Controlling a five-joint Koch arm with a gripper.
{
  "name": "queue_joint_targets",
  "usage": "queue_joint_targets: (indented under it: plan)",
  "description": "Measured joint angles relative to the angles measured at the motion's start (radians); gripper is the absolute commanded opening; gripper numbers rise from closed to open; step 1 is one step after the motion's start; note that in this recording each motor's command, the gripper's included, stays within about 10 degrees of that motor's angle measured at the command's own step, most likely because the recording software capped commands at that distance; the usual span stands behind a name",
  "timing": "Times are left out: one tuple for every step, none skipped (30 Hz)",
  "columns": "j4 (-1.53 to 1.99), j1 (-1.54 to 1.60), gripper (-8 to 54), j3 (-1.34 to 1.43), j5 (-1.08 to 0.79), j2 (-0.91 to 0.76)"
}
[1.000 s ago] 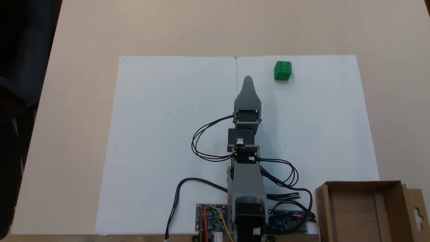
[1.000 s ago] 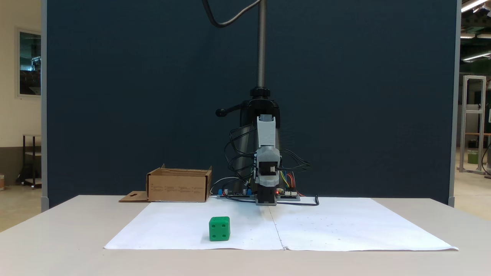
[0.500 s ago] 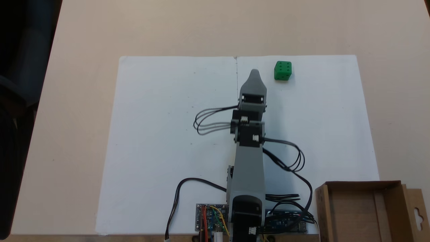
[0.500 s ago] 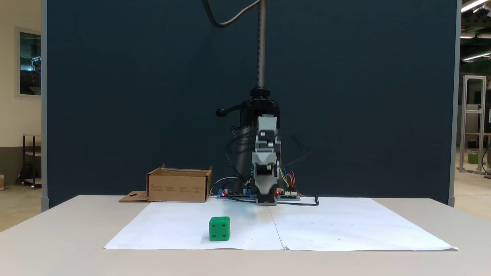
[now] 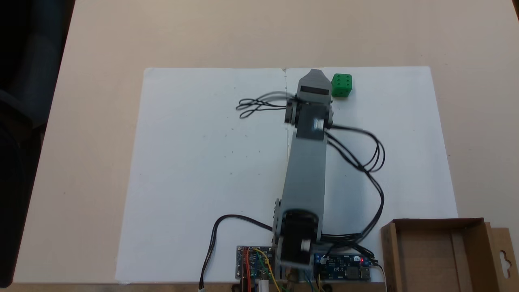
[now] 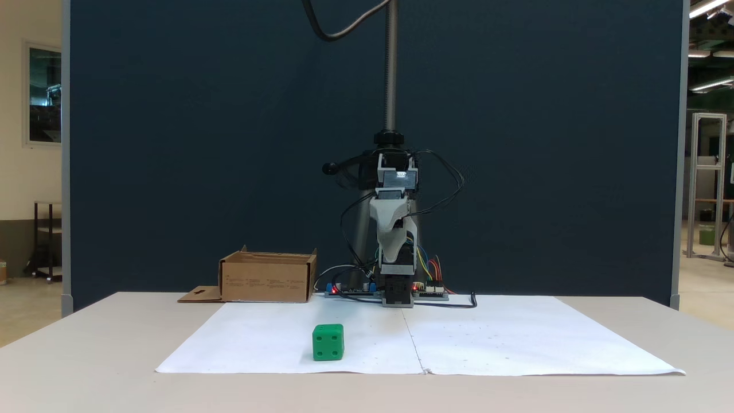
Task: Grasp a green dice and put it in the bin.
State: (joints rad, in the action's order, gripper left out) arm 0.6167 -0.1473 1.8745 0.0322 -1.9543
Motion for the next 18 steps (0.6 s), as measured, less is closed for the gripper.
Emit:
queue_joint_targets:
  plan:
    - [0.049,-0.009,43.1,-0.052,0.000,0.035]
    - [0.097,-0.015,43.2,-0.103,0.000,0.071]
    - [0.149,-0.018,43.1,-0.152,0.000,0.100]
    - [0.198,-0.025,43.1,-0.196,0.000,0.129]
    - [0.247,-0.032,43.1,-0.247,0.000,0.158]
    - [0.291,-0.041,43.1,-0.288,0.000,0.187]
    - [0.339,-0.055,43.1,-0.344,0.000,0.225]
    - [0.382,-0.066,43.1,-0.399,-0.002,0.265]
    - [0.422,-0.078,43.1,-0.448,0.000,0.305]
    - [0.460,-0.094,43.1,-0.482,0.000,0.339]
    - [0.497,-0.103,43.1,-0.518,0.000,0.371]
    - [0.523,-0.114,43.1,-0.557,0.000,0.396]
    - [0.537,-0.120,43.1,-0.588,0.000,0.416]
    - [0.540,-0.129,43.1,-0.618,0.000,0.434]
    - [0.545,-0.138,43.1,-0.650,0.000,0.456]
    - [0.545,-0.149,43.1,-0.681,0.000,0.477]
    - [0.545,-0.156,43.1,-0.707,0.000,0.495]
    - [0.545,-0.161,43.1,-0.729,0.000,0.511]
